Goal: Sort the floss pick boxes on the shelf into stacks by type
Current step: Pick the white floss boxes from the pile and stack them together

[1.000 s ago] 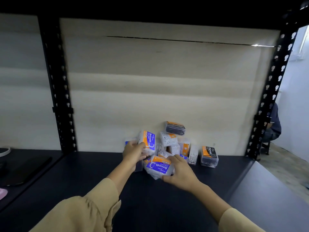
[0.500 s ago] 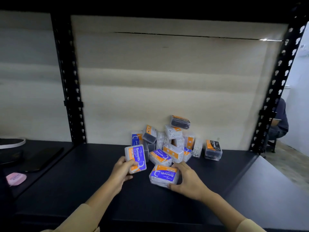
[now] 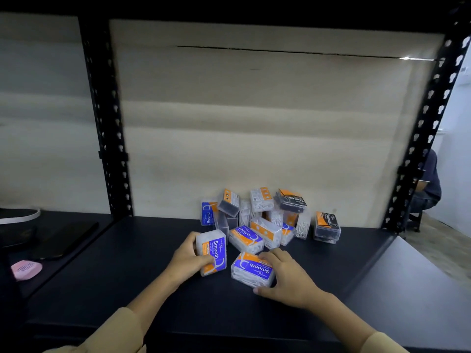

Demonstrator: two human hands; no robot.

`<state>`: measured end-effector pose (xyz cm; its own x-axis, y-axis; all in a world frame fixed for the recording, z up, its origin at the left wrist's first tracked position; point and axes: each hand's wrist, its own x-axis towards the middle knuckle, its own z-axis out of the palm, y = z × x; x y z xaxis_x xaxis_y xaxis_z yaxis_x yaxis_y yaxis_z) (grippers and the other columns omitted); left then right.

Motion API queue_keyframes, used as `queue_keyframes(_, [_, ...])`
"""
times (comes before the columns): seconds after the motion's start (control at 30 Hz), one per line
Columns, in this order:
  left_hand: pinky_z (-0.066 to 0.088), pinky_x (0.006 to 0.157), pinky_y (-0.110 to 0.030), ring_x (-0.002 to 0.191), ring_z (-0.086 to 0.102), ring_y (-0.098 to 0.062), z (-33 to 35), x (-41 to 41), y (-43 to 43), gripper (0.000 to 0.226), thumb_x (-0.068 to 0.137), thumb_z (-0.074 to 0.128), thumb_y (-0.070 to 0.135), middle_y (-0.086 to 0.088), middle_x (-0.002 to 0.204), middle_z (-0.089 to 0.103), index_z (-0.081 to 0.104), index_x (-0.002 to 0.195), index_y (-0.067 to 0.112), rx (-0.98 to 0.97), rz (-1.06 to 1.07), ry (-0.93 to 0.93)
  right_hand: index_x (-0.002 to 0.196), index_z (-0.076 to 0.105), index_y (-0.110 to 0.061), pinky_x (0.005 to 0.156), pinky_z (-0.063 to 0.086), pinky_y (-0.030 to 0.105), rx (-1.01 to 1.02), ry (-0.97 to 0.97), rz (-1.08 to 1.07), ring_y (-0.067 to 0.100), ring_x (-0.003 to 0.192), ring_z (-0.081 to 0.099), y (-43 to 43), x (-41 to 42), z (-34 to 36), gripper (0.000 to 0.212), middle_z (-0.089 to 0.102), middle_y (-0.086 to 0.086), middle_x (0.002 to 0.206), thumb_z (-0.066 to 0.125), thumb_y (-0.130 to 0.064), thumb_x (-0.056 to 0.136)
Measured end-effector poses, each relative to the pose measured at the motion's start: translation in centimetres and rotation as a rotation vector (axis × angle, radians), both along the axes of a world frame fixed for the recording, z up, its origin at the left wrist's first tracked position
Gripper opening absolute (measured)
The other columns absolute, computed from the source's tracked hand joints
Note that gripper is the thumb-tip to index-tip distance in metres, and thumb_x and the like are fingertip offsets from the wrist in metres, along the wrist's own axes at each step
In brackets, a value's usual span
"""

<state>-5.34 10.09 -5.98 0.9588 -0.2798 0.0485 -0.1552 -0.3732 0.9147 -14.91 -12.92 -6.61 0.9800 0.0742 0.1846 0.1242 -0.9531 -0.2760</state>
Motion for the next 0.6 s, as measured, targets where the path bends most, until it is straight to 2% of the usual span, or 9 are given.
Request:
queue_keyframes(0.07, [0.055, 0.076, -0.027, 0.091, 0.064, -0.008, 0.6, 0.1, 0.0, 0.040, 0.074, 0.075, 0.010, 0.005, 0.098, 0.063, 0.049, 0.096, 0.032, 0.057, -0.031, -0.063, 0.137, 0.034, -0.028, 0.101, 0.035, 0.029, -0.082, -0.032, 0.005, 0.013, 0.122, 0.039, 0.2, 0.1, 0.2, 0.078, 0.041, -0.007, 0.134, 0.059, -0.063, 0.073])
queue_keyframes(0.17, [0.057, 0.076, -0.027, 0.090, 0.065, -0.009, 1.6, 0.5, -0.1, 0.050, 0.074, 0.076, 0.020, 0.004, 0.109, 0.061, 0.046, 0.112, 0.033, 0.199, -0.078, -0.167, 0.137, 0.034, -0.027, 0.104, 0.031, 0.032, -0.182, -0.073, 0.033, 0.017, 0.126, 0.038, 0.9, 0.4, 0.8, 0.074, 0.040, -0.005, 0.137, 0.054, -0.064, 0.076])
queue_keyframes(0.27, [0.055, 0.087, -0.039, 0.100, 0.062, -0.013, 3.0, 0.7, -0.7, 0.061, 0.074, 0.073, 0.037, 0.005, 0.116, 0.060, 0.040, 0.126, 0.038, 0.446, -0.095, -0.278, 0.138, 0.033, -0.026, 0.107, 0.027, 0.035, -0.256, -0.048, 0.051, 0.020, 0.130, 0.036, 1.9, 0.9, 1.8, 0.073, 0.040, -0.001, 0.141, 0.054, -0.061, 0.079])
queue_keyframes(0.37, [0.042, 0.100, -0.041, 0.114, 0.055, -0.016, 4.4, 0.5, -1.6, 0.060, 0.079, 0.065, 0.042, 0.005, 0.125, 0.059, 0.038, 0.132, 0.038, 0.707, -0.136, -0.438, 0.140, 0.030, -0.023, 0.108, 0.030, 0.042, -0.290, 0.041, 0.038, 0.025, 0.132, 0.035, 2.9, 1.8, 2.7, 0.075, 0.040, 0.004, 0.143, 0.056, -0.059, 0.079])
queue_keyframes(0.47, [0.038, 0.100, -0.039, 0.118, 0.054, -0.014, 5.3, 0.3, -2.1, 0.050, 0.084, 0.061, 0.037, 0.007, 0.129, 0.058, 0.043, 0.130, 0.038, 0.795, -0.191, -0.492, 0.142, 0.027, -0.024, 0.101, 0.038, 0.042, -0.250, 0.144, 0.022, 0.028, 0.128, 0.040, 3.5, 2.8, 3.3, 0.075, 0.044, 0.008, 0.140, 0.059, -0.051, 0.080])
queue_keyframes(0.6, [0.041, 0.097, -0.037, 0.117, 0.056, -0.013, 5.7, 0.2, -1.9, 0.045, 0.085, 0.060, 0.035, 0.008, 0.130, 0.059, 0.048, 0.128, 0.039, 0.801, -0.219, -0.483, 0.142, 0.029, -0.029, 0.090, 0.044, 0.037, -0.172, 0.194, 0.022, 0.027, 0.120, 0.046, 3.7, 3.5, 4.1, 0.072, 0.050, 0.010, 0.131, 0.062, -0.043, 0.079])
